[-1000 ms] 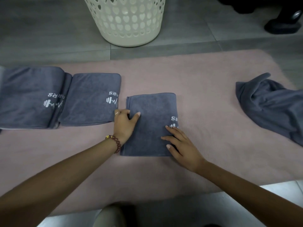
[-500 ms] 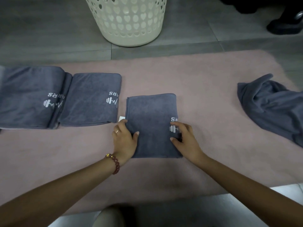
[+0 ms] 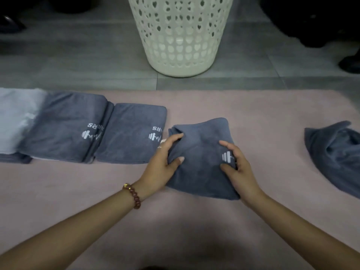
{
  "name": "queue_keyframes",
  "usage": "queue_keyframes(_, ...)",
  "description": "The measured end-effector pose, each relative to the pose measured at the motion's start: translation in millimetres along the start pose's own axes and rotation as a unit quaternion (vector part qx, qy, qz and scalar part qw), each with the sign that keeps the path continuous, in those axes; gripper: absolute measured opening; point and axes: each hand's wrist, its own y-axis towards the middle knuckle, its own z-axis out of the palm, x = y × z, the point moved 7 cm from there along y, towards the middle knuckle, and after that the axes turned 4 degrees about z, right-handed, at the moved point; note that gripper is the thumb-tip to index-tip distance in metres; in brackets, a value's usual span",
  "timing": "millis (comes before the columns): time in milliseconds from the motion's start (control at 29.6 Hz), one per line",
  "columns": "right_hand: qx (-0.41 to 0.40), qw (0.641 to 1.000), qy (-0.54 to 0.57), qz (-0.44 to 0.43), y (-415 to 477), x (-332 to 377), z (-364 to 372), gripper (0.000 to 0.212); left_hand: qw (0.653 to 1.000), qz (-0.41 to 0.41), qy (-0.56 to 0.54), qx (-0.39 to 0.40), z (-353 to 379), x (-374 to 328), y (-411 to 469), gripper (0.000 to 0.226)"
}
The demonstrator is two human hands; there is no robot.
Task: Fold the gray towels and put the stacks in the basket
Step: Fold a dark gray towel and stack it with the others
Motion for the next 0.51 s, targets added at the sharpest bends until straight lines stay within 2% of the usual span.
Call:
queue_keyframes(135, -0.005, 0.992, 0.018, -0.124, 43.5, 66.4, 42.8, 0.044, 0.993, 0.073, 0.028, -0.083, -106.5, -29.3, 51.0, 0.048)
queue_keyframes(203, 0.014, 0.988, 0.030, -0.150, 68.9, 82.7, 82.9, 0.041, 0.993, 0.069, 0.029, -0.093, -152.4, -18.8, 67.8, 0.050)
queue_keyframes(237, 0.020, 0.990, 0.038, -0.135, 83.3, 78.6, 105.6, 0.041, 0.993, 0.051, 0.041, -0.096, -170.9, 0.3, 72.8, 0.053)
queue_keyframes(304, 0.039, 0.997, 0.027, -0.065, 110.5, 51.8, 148.9, 0.046, 0.990, -0.040, 0.090, -0.099, -194.3, 58.2, 68.9, 0.060)
queue_keyframes(406, 0.102, 0.991, -0.073, 0.041, 120.6, 3.2, 197.2, 0.055, 0.954, -0.177, 0.227, -0.087, -193.2, 137.4, 32.2, 0.063)
queue_keyframes(440, 0.104, 0.988, -0.091, 0.063, 120.4, -5.4, 203.3, 0.058, 0.940, -0.186, 0.273, -0.089, -188.2, 148.8, 20.4, 0.059)
queue_keyframes(507, 0.083, 0.990, -0.096, 0.066, 123.6, -10.2, 206.7, 0.059, 0.918, -0.147, 0.352, -0.109, -179.0, 145.8, 9.9, 0.054)
